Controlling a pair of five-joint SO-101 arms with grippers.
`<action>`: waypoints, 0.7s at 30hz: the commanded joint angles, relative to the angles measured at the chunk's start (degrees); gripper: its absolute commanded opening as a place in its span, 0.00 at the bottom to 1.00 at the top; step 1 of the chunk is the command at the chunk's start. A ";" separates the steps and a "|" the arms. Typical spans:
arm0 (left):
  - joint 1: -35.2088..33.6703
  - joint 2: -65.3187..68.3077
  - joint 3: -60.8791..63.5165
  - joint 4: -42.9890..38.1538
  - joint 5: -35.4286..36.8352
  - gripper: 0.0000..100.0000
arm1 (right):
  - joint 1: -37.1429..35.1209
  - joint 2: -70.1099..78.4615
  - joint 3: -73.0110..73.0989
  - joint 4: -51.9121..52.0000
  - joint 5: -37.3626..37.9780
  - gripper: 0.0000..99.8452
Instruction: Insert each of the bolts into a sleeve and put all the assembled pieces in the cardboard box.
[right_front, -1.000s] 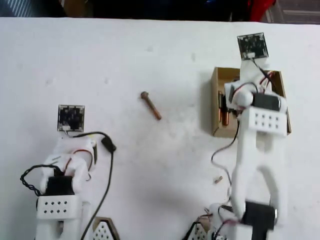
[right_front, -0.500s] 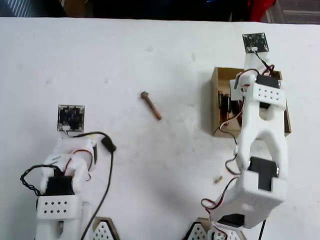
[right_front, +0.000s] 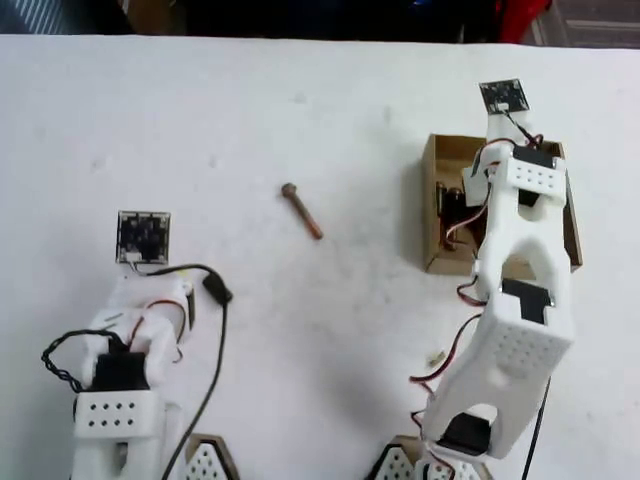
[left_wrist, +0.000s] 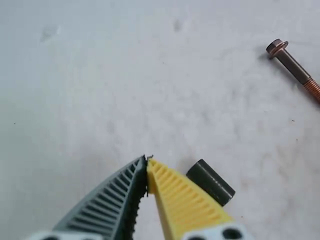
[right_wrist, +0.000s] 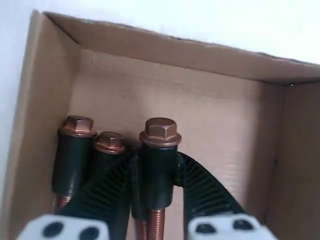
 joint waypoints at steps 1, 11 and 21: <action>-0.48 -0.66 -0.44 -1.58 -0.70 0.02 | 0.22 -0.40 -3.08 -0.84 0.79 0.02; -0.48 -0.66 -0.44 -1.58 -0.70 0.02 | 0.22 2.95 -3.08 -1.10 0.88 0.02; -0.48 -0.66 -0.44 -1.58 -0.70 0.02 | 0.48 5.67 -3.16 -0.92 0.88 0.02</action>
